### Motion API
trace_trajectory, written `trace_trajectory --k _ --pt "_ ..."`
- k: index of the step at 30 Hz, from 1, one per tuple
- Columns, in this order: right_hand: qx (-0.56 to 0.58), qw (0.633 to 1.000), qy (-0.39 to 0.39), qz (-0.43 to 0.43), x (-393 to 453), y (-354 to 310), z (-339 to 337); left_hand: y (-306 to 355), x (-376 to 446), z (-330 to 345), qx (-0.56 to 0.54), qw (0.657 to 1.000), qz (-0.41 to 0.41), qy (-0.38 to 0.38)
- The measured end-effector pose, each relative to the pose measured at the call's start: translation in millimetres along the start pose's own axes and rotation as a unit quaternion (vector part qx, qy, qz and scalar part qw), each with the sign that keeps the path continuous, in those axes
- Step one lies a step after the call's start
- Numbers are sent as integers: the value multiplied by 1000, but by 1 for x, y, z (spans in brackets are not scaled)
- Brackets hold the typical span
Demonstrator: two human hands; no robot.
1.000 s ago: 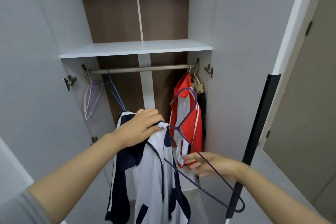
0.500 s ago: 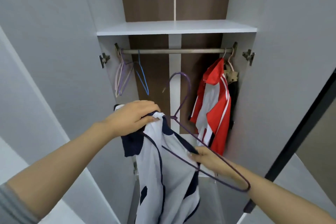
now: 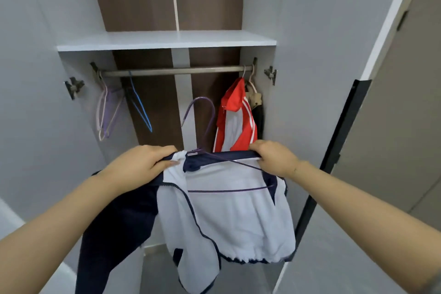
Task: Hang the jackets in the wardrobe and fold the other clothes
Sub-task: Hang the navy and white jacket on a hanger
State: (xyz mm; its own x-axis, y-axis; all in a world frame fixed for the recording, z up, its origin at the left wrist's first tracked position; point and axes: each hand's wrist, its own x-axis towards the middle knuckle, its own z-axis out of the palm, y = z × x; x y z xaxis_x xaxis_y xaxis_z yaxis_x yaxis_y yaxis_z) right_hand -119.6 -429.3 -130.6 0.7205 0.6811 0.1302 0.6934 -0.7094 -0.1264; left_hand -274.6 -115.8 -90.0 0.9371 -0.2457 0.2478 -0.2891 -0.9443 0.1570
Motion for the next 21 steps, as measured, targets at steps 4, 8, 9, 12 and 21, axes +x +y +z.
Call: trace_trajectory --k 4,8,9,12,21 --pt "-10 989 61 131 -12 23 11 6 8 -4 15 999 -5 29" --pt "-7 976 70 208 -22 41 17 7 11 -6 25 998 -45 35" --pt "1 974 67 217 -23 44 17 6 10 -5 19 998 -58 29" --pt "48 968 50 240 -22 44 17 2 8 0 -24 996 -83 21" --pt "161 939 169 251 -1 3 -10 25 17 32 6 994 -110 17"
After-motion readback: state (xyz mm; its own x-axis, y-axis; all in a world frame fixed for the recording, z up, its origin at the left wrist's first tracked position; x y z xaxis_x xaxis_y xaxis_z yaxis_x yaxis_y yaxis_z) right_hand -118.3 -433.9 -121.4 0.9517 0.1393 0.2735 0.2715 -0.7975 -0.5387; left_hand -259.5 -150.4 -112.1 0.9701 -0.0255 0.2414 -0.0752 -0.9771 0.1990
